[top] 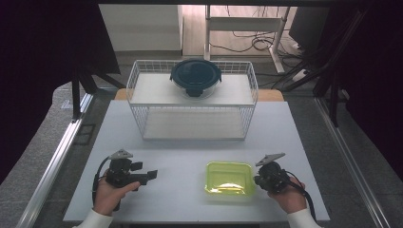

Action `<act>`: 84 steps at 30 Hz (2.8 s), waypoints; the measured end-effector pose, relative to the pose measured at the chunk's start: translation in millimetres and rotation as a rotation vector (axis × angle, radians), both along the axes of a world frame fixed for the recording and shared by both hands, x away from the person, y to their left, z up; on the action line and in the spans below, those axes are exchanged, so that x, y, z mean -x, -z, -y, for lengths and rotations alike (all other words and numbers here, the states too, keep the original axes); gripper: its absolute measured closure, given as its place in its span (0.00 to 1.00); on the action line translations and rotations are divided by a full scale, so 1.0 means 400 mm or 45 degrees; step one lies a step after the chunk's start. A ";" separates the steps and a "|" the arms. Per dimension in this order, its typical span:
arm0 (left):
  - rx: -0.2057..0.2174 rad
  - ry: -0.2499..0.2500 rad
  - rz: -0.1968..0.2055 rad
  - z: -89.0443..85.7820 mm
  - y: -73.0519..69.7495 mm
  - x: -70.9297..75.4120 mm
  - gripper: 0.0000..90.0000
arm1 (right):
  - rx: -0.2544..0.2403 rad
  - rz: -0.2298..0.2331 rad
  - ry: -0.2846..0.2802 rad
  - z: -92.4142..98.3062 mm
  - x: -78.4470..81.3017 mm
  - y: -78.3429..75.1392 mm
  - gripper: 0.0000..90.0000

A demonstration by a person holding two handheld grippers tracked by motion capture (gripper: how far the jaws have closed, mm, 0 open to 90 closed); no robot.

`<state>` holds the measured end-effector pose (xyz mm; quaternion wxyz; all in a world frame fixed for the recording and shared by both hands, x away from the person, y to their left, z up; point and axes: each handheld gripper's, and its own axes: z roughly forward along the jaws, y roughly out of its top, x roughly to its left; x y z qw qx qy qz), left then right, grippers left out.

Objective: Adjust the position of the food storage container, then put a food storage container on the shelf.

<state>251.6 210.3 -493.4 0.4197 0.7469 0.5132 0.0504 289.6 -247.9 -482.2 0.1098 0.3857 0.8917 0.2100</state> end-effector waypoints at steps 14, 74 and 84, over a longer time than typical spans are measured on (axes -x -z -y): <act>-0.001 0.002 -0.003 -0.001 0.001 0.000 0.25 | 0.045 0.027 -0.109 -0.125 -0.020 0.009 0.99; 0.093 -0.028 -0.014 -0.013 -0.014 0.003 0.24 | -0.669 0.097 -0.073 -0.121 0.036 -0.076 0.28; 0.100 -0.043 -0.022 -0.012 -0.011 0.001 0.23 | -0.712 0.054 -0.021 -0.123 0.032 -0.060 0.27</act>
